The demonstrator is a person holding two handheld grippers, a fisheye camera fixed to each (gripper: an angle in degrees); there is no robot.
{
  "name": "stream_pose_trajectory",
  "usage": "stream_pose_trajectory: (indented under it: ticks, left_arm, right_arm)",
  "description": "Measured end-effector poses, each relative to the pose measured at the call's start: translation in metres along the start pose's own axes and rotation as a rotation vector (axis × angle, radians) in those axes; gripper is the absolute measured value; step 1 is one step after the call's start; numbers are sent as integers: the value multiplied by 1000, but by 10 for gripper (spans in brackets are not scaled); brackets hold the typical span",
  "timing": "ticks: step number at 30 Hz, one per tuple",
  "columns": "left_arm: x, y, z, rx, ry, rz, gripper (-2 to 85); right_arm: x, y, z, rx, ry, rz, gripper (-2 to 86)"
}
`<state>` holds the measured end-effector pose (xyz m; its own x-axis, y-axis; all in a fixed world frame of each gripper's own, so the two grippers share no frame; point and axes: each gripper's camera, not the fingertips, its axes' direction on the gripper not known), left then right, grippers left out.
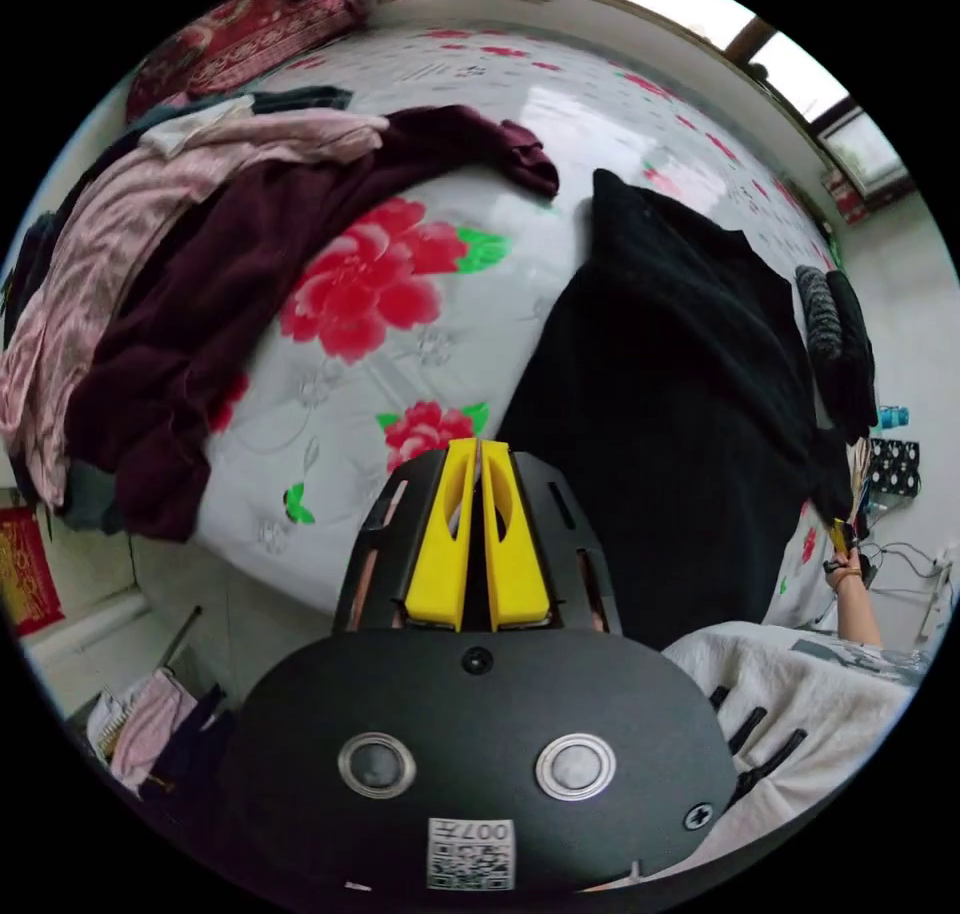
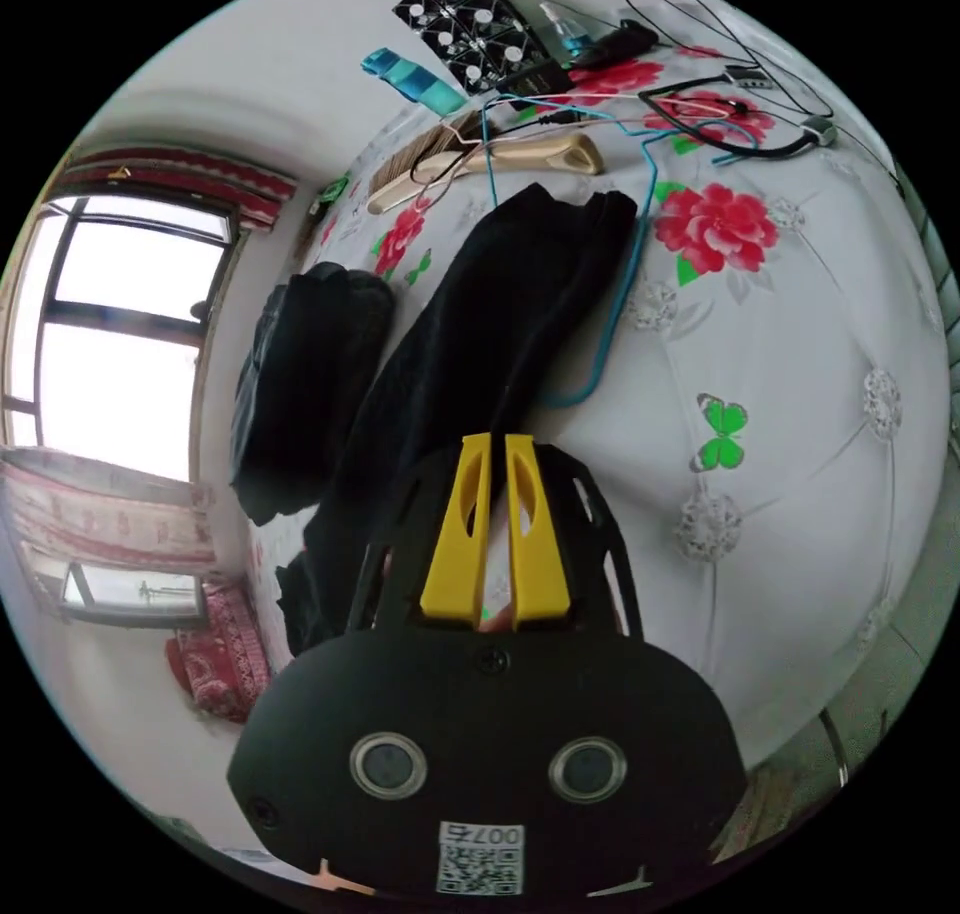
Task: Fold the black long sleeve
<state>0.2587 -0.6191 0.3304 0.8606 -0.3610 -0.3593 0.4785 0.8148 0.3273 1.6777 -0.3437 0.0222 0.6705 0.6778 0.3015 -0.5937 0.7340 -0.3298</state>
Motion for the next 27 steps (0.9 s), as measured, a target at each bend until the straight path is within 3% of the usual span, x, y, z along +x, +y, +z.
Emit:
stream_pose_trajectory:
  ticks: [3,6,9,11,13,16,20,27]
  left_arm:
    - [-15,20,-2,-15,-11,-47,-10]
    - [-28,34,-6,-7,-2,-81,-10]
    - [-38,38,-9,2,12,-103,-10]
    - [-43,38,-12,17,29,-113,-10]
    - [-48,39,-16,40,60,-122,-9]
    - [-54,40,-18,45,80,-114,-9]
    - [-68,47,-24,32,83,-100,-5]
    - [-119,70,-36,18,104,-92,41]
  right_arm:
    - [-22,-1,-13,63,-148,-18,6]
    - [-106,14,-32,114,-225,-288,2]
    - [-238,91,-43,129,-159,-823,1]
    - [-318,202,-42,156,-134,-1249,4]
    - [-350,289,-30,134,-181,-1486,8]
    - [-366,415,26,-84,-252,-1710,23]
    - [-337,531,121,-521,-71,-1782,37]
    - [-275,518,119,-606,-58,-1545,53]
